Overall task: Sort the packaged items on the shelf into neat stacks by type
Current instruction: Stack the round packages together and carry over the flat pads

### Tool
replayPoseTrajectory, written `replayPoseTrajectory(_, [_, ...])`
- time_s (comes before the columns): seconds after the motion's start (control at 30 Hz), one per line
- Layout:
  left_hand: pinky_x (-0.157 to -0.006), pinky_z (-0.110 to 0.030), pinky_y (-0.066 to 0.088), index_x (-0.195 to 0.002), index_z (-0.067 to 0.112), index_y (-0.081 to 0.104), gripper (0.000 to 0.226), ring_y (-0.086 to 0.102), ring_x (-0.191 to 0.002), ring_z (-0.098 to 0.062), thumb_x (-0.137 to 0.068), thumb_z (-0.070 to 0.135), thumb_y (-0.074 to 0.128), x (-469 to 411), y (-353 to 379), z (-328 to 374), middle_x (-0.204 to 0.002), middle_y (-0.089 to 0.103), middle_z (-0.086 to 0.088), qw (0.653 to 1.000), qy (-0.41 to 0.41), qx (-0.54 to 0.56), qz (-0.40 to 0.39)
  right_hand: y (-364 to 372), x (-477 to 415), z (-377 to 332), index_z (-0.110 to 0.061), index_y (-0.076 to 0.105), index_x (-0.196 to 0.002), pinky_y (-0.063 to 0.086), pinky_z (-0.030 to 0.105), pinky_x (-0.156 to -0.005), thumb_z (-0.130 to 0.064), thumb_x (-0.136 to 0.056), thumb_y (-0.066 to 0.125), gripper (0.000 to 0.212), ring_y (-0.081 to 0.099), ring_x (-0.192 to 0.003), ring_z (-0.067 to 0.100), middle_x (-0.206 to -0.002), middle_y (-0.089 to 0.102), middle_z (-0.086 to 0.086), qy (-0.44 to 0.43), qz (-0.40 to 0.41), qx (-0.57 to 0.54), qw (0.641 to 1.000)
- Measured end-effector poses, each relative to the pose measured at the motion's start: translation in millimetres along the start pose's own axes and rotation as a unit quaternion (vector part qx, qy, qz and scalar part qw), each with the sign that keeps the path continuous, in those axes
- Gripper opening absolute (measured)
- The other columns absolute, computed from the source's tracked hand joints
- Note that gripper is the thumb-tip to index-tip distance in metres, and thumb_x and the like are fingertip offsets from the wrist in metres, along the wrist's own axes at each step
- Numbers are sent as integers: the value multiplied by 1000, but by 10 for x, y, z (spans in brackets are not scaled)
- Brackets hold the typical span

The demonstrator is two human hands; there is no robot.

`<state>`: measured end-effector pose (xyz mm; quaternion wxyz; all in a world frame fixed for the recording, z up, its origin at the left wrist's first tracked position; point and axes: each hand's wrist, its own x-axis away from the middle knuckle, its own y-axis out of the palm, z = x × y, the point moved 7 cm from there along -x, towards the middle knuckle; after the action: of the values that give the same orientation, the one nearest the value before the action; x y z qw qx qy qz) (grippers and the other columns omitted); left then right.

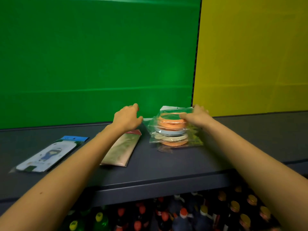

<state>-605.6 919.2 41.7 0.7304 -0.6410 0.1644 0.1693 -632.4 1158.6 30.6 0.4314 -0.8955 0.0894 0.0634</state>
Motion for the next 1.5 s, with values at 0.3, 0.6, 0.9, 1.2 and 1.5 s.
replayPoseTrajectory(0.3, [-85,-40,46,-126,10,46,42,55,-113,-32,-90,33,49,255,-125,-339,-122,61,-10,999,-36,-28,15,-89,216,-715,-20,45,-136,25,40,-110,-42,-88,53,53,31,-135,28,-145,40,8,-182,71,103,975])
replayPoseTrajectory(0.6, [-86,-40,47,-120,9,52,36,56,-111,-33,-91,30,47,1090,-776,-1686,-122,62,-12,980,-157,-116,37,1014,1003,-2137,-21,53,-128,35,38,-104,-35,-88,54,42,46,-127,26,-135,53,5,-401,-56,81,911])
replayPoseTrajectory(0.9, [-87,-39,47,-121,11,52,37,54,-114,-31,-91,32,49,2490,-1612,-3242,-124,59,-12,941,-296,-163,40,2102,2188,-3541,-21,56,-125,41,41,-103,-33,-87,55,40,47,-125,25,-133,54,4,-505,-165,40,846])
replayPoseTrajectory(1.2, [-80,-38,47,-120,11,53,35,56,-109,-31,-92,31,46,3714,-2350,-4580,-121,61,-11,917,-353,-183,32,3033,3391,-4674,-23,55,-124,46,41,-98,-34,-89,53,37,54,-119,24,-131,58,2,-508,-243,43,825])
replayPoseTrajectory(1.5, [-70,-34,45,-105,10,55,27,59,-98,-29,-91,32,47,4362,-2610,-5503,-107,66,-10,920,-353,-166,34,3730,3847,-5347,-13,64,-110,45,37,-89,-42,-90,48,38,56,-110,30,-118,62,7,-431,-272,85,856])
